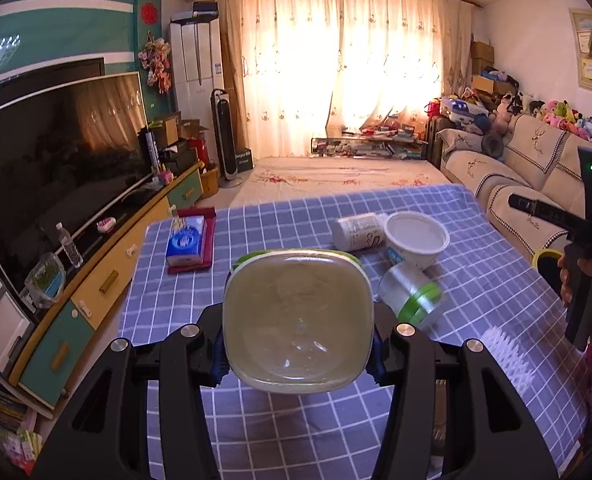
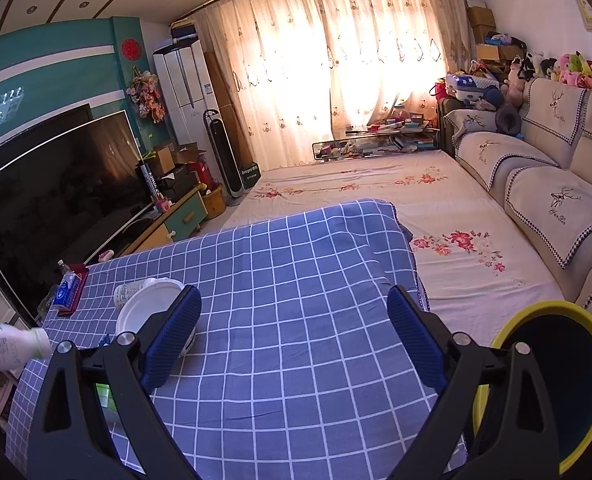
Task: Collect trash
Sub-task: 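Carry the coconut water bottle over the bin and open the left tool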
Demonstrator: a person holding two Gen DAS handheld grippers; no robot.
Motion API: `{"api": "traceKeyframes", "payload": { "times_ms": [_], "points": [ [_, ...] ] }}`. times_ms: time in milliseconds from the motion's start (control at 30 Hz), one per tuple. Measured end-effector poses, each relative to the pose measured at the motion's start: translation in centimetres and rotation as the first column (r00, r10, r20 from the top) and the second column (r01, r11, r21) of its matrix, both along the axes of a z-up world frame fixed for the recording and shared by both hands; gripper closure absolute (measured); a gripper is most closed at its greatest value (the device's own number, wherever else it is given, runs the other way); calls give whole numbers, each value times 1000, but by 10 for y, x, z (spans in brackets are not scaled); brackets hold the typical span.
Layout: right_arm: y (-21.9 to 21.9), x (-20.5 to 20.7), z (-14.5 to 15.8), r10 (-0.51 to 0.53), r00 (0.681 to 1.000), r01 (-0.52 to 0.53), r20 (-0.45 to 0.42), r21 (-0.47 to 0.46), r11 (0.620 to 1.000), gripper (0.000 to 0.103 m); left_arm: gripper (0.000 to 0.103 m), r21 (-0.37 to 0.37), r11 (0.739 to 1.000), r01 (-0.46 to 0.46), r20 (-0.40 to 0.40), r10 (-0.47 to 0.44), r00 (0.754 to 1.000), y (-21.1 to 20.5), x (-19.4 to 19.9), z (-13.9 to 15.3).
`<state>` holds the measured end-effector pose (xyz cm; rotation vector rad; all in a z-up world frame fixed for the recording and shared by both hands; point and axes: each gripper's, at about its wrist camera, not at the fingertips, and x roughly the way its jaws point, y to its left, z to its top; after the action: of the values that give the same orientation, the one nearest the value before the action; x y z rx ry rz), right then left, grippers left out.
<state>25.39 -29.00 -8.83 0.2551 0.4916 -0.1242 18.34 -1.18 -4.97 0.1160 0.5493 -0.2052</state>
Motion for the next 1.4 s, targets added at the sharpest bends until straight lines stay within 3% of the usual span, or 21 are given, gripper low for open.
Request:
{"api": "traceKeyframes", "payload": {
  "times_ms": [333,467,567,700,867,1100,1267,1400],
  "points": [
    [-24,-24,25,-39,995,35,89,41,999,14,52,15,989,146,30,-146,989,-58,-4,37],
    [-54,-48,36,-76,991,65,110,100,993,14,52,19,972,234,21,-234,972,-98,-5,46],
    [-76,-78,43,-133,982,121,134,92,988,14,52,28,953,302,16,-303,953,-134,-6,52],
    [-110,-134,42,-246,958,238,146,71,969,14,52,21,907,421,-2,-421,907,-196,-5,57],
    [-148,-204,34,-404,903,402,148,44,914,14,52,-4,820,572,-44,-572,819,-290,-12,53],
    [-192,-271,14,-547,829,543,120,65,837,14,52,-44,713,700,-176,-695,697,-429,-15,14],
    [-212,-292,-2,-586,806,580,80,84,810,14,52,-48,699,713,-278,-695,663,-496,0,-38],
    [-214,-291,-8,-586,807,580,69,88,810,14,52,-38,722,691,-341,-659,671,-537,15,-78]
  ]
}}
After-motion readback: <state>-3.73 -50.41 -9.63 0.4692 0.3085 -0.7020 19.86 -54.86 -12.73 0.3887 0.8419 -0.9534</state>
